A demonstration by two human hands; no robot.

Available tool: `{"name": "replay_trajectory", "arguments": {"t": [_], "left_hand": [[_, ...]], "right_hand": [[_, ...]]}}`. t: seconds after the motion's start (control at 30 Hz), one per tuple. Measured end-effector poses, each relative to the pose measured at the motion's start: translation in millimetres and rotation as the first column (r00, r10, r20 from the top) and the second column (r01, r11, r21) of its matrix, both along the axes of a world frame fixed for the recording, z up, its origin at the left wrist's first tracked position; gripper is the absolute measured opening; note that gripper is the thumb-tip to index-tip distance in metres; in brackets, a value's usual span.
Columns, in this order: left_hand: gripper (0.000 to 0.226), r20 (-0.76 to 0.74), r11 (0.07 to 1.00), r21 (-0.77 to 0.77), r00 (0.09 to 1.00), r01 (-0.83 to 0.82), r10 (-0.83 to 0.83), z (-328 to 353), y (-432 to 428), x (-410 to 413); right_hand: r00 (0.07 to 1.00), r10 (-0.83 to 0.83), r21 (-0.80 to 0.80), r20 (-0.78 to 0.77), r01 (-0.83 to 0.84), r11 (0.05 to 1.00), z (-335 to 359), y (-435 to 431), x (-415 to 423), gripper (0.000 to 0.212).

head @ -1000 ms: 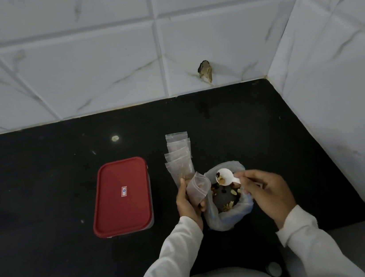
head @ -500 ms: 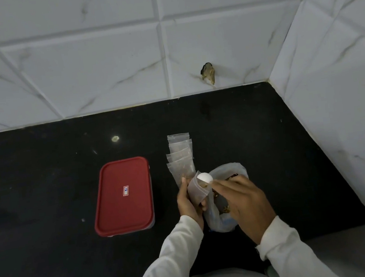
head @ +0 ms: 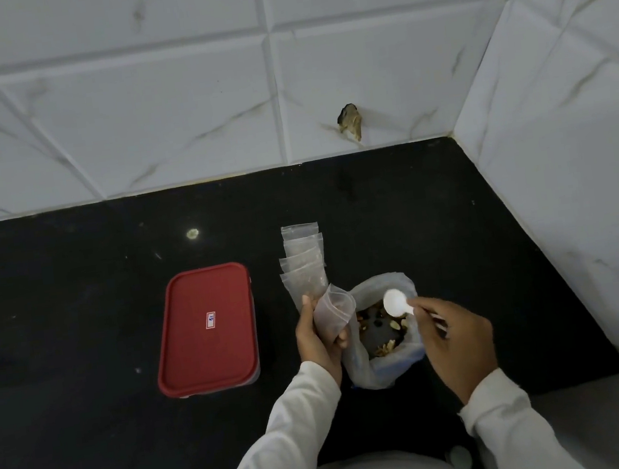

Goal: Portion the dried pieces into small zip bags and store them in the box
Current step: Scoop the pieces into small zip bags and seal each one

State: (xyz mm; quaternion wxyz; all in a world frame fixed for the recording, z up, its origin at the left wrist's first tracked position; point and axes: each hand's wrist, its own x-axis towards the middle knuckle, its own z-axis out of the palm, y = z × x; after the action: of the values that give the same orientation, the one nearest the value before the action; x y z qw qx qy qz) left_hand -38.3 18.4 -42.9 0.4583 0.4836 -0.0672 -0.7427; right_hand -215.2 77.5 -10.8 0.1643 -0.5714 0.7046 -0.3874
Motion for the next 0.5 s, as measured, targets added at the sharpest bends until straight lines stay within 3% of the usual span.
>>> {"name": "replay_trajectory", "arguments": {"t": [0.1, 0.5], "left_hand": [[0.059, 0.020, 1.000, 0.022, 1.000, -0.013, 0.012, 1.2, -0.4, 1.3], [0.050, 0.099, 0.999, -0.012, 0.994, -0.038, 0.039, 10.7, -2.8, 1.6]], "right_hand": [[0.997, 0.065, 0.145, -0.038, -0.059, 0.988, -12.2, 6.8, -5.7, 0.017], [0.970, 0.217, 0.273, -0.106, -0.181, 0.945, -22.6, -7.5, -6.4, 0.018]]}}
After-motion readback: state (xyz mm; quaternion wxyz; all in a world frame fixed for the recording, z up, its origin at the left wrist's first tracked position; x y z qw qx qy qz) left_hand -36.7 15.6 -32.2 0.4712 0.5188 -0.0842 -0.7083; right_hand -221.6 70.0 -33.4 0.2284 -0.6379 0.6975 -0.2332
